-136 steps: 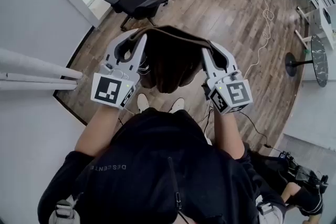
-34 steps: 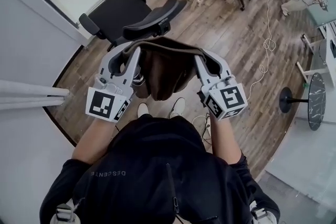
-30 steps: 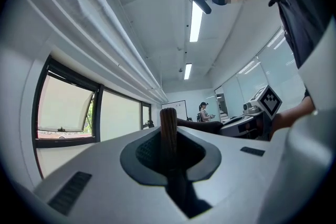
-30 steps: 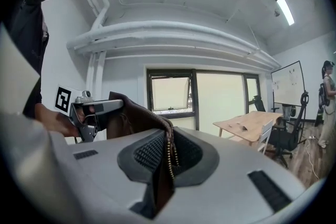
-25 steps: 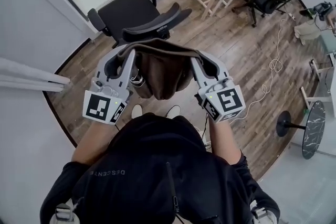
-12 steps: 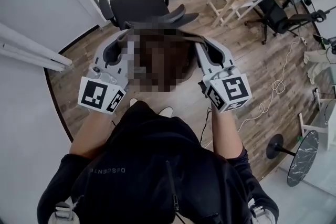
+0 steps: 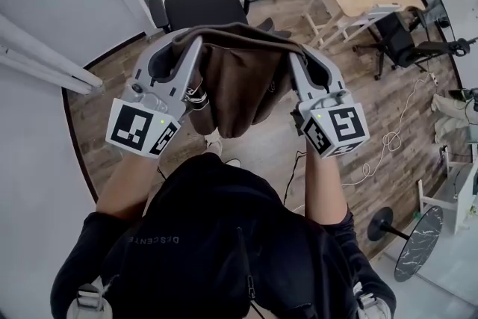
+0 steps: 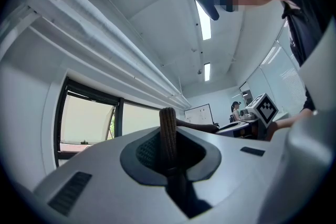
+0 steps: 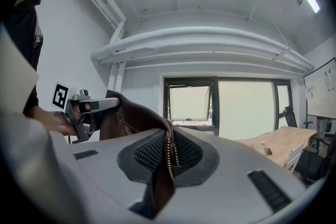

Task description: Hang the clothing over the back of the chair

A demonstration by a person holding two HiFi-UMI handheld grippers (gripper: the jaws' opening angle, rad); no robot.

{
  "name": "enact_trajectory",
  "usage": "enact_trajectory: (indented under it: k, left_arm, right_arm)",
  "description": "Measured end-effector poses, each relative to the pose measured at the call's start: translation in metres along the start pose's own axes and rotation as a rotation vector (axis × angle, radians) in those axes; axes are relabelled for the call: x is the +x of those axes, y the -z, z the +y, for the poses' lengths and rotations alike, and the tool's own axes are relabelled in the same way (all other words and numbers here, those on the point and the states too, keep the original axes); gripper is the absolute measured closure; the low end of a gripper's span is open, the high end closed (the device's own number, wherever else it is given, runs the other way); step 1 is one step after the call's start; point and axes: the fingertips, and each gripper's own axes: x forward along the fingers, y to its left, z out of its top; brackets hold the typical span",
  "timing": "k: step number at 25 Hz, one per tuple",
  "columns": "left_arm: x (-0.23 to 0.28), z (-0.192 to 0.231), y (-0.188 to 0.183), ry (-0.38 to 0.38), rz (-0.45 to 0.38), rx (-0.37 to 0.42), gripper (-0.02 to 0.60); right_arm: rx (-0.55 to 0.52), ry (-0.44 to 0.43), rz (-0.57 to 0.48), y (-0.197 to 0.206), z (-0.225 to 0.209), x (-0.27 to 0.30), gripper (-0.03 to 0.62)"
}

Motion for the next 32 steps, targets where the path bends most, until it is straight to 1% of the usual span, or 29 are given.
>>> enact_trajectory:
  k: [6,12,23,28,32]
  left_arm:
    - [0.026,0.034,0.000,-0.009,-0.030,-0.005,0.532]
    - [0.050,0.072,0.011,-0.019,-0.034,-0.021,0.532]
    - [0.097,0.147,0.037,0.024,-0.018,-0.070,0.532]
    - [0.112,0.169,0.056,0.043,-0.003,-0.081,0.532]
    - [0.122,0.183,0.068,0.046,0.013,-0.089,0.532]
  right_arm:
    - [-0.022,-0.011,0.002,-0.012,-0.016,0.038,0.545]
    - [-0.030,-0.009,0.017,-0.014,-0.031,0.082,0.545]
    - [-0.039,0.031,0.055,-0.016,-0.056,0.166,0.545]
    - [-0.032,0.059,0.076,-0.006,-0.065,0.191,0.545]
    - [-0.028,0.062,0.101,0.002,-0.071,0.208,0.545]
